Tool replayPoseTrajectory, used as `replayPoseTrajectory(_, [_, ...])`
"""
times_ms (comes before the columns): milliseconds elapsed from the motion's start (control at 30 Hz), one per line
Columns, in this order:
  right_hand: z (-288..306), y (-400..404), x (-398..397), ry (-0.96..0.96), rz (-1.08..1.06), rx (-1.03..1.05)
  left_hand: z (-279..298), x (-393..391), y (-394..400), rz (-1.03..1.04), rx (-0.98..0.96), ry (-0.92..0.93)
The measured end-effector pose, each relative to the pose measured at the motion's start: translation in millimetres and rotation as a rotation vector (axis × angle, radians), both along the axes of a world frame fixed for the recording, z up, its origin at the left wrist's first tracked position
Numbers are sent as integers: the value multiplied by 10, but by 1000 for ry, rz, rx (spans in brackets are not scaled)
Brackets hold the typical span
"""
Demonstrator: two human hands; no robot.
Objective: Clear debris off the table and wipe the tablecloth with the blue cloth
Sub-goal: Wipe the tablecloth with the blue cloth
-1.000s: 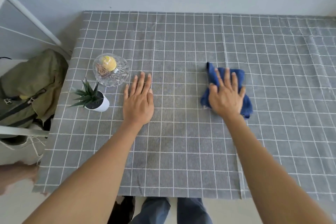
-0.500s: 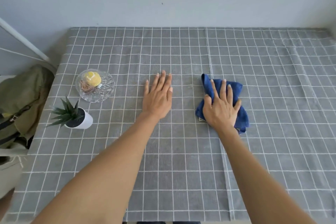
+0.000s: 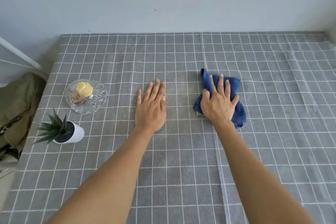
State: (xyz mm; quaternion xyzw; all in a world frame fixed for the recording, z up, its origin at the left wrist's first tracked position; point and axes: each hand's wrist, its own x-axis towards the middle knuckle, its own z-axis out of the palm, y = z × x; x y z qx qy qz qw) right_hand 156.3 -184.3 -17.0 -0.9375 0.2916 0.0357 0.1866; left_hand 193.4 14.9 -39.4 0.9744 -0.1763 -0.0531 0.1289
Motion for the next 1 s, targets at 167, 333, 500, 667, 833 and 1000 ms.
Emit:
replayPoseTrajectory(167, [18,476,-41,-48,214,-4,16,-15,-10,2,-24,-26])
replayPoseTrajectory(333, [-21,213,-65,-40,255,-65,22,-13,-16,2,-20,-9])
replayPoseTrajectory(500, [-23,69,69,-36,70,-25,18,-4,-5,8,-12,4])
replayPoseTrajectory(667, [15,431,-51,-58,285,-20,27,-13,-24,8,-7,-15])
replayPoseTrajectory(833, [-19,213,-31,-40,257,-43,36,-7,-17,12,-4,-7])
replayPoseTrajectory(1000, [-27,128,30,4,120,-41,11,-7,-4,12,-6,-11])
